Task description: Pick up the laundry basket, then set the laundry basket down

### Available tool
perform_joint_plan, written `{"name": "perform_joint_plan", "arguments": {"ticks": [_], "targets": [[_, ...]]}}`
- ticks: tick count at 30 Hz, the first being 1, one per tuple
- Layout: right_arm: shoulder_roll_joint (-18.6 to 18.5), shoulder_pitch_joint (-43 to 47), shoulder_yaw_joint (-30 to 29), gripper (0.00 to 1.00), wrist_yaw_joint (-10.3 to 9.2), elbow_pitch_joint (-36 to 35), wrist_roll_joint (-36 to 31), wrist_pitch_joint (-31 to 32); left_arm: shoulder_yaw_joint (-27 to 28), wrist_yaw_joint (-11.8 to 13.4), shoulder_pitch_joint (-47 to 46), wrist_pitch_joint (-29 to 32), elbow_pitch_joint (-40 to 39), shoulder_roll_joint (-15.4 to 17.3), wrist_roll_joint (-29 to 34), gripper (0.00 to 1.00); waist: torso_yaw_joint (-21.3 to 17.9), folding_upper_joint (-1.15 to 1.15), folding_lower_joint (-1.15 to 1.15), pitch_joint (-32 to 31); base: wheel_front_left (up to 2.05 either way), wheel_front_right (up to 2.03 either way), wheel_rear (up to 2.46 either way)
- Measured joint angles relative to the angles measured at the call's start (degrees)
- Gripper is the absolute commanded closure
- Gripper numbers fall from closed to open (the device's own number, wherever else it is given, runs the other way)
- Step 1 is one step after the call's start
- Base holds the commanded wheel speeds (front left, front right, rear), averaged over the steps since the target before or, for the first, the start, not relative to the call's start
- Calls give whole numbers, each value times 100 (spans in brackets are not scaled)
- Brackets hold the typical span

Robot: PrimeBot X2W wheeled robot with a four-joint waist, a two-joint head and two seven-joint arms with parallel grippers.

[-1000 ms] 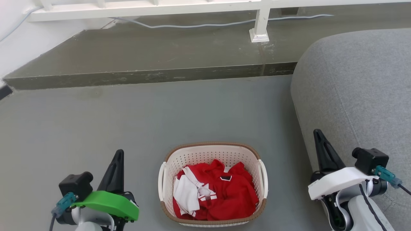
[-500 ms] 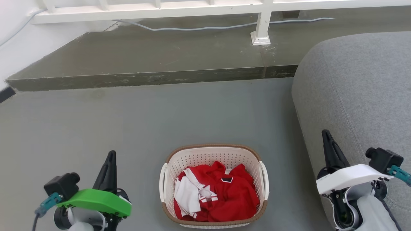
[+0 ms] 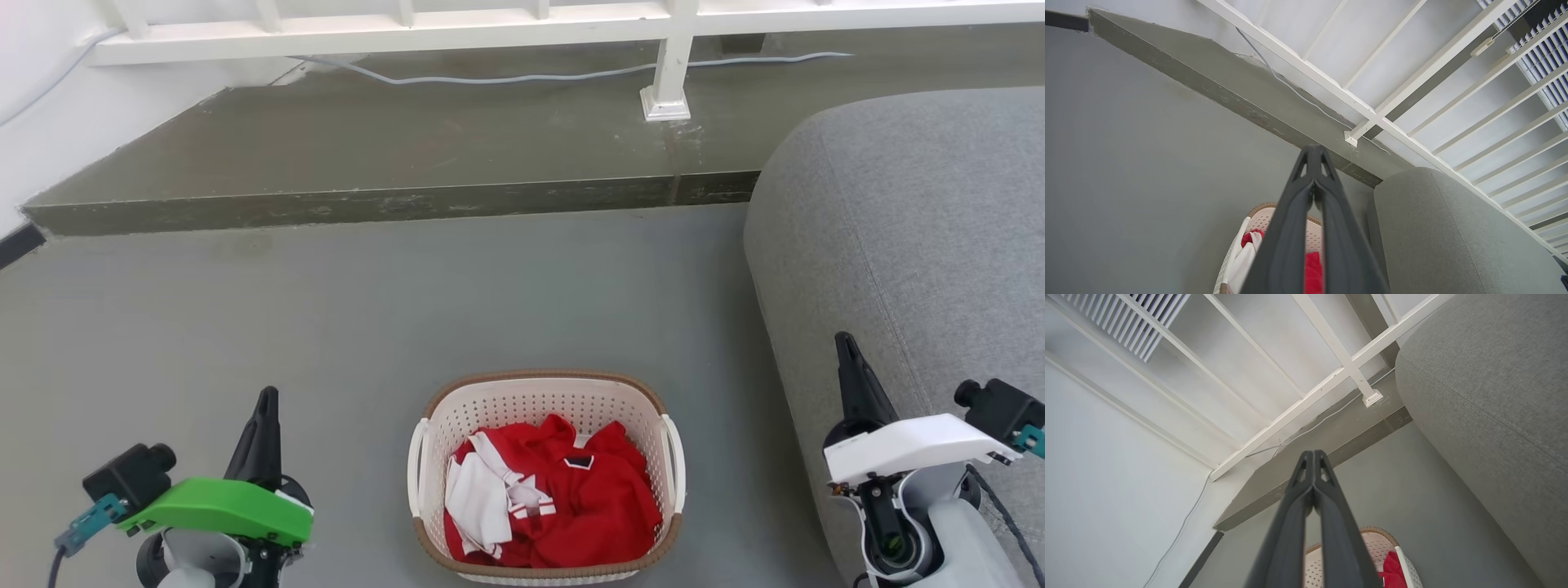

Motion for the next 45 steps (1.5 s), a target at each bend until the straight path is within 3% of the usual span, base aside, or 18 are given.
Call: {"name": "perform_joint_plan", "arguments": {"ticks": [45], "targets": [[22, -35, -608, 100, 49, -2, 3177, 858, 620, -10, -2, 851, 8, 3, -2858, 100, 89, 0, 0, -169, 0, 0, 0]]}}
